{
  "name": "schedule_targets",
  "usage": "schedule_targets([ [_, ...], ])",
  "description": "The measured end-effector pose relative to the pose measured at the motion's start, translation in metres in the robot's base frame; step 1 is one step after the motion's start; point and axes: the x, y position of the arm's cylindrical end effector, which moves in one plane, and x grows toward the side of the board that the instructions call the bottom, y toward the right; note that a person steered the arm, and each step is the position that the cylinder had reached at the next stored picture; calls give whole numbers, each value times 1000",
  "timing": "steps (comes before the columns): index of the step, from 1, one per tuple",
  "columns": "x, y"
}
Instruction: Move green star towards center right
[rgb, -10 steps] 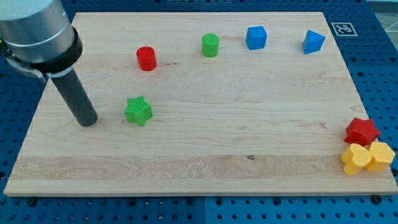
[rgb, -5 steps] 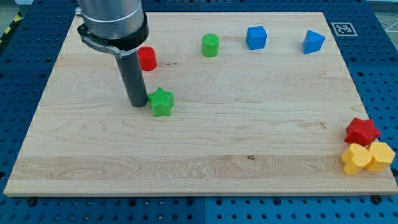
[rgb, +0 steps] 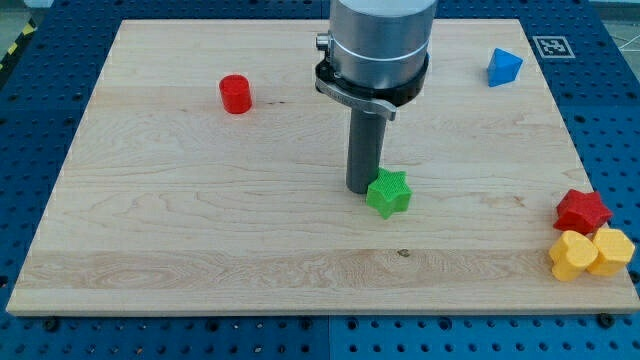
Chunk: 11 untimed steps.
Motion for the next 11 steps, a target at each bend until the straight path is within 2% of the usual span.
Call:
schedule_targets([
  [2, -2, -15],
  [3, 12, -16],
  [4, 32, -8],
  [5, 39, 33],
  [6, 29, 43],
  [9, -50, 22],
  [10, -57, 39],
  [11, -29, 80],
])
